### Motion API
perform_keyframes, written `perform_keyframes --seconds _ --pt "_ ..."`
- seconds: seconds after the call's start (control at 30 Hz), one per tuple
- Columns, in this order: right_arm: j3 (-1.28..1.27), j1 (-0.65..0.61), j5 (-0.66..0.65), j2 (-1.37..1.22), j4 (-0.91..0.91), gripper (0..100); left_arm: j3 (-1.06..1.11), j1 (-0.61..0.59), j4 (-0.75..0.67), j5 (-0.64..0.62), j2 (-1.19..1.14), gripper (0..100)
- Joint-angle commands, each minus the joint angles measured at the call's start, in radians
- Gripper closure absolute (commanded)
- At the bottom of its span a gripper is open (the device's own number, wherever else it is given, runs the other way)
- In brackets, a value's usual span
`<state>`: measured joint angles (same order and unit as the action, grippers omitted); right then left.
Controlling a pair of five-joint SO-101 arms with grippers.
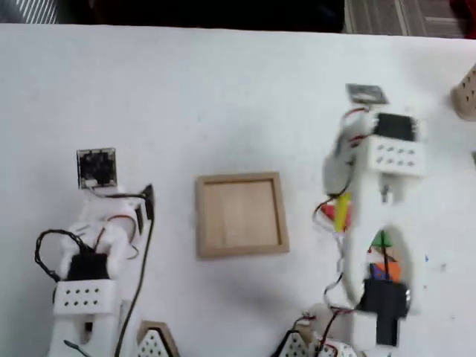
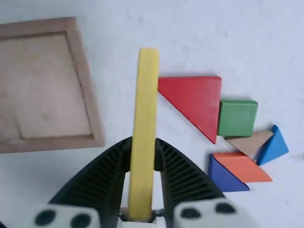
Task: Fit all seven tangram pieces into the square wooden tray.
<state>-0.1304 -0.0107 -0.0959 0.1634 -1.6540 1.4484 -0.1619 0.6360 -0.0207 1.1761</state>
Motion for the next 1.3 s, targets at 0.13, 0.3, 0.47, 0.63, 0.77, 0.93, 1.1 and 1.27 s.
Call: perform_keyframes --seconds 0.13,0.3,0.47,0.63,0.77,0.93,1.1,1.27 --pt "-0.046 -0.272 0.091 0.007 0.171 97.5 -0.014 -0.012 -0.028 -0.014 -0.001 79" --pt "-0.098 -0.45 0.169 -0.113 0.315 97.6 -0.014 -0.012 -0.028 -0.014 -0.001 79" --pt "-0.103 -0.538 0.235 -0.197 0.407 97.5 -0.014 -0.012 -0.032 -0.014 -0.001 79" --pt "-0.104 -0.587 0.29 -0.242 0.467 97.1 -0.014 -0.012 -0.034 -0.014 -0.001 79" --pt "-0.104 -0.599 0.304 -0.314 0.498 89.2 -0.014 -0.01 -0.034 -0.014 -0.001 79" --pt "-0.069 -0.647 0.365 -0.401 0.496 73.8 -0.014 -0.007 -0.035 -0.012 -0.001 79" --pt "0.035 -0.628 0.365 -0.403 0.371 69.0 -0.014 -0.005 -0.035 -0.011 -0.001 79" --pt "0.092 -0.568 0.365 -0.403 0.309 69.0 -0.014 -0.005 -0.035 -0.009 -0.001 79"
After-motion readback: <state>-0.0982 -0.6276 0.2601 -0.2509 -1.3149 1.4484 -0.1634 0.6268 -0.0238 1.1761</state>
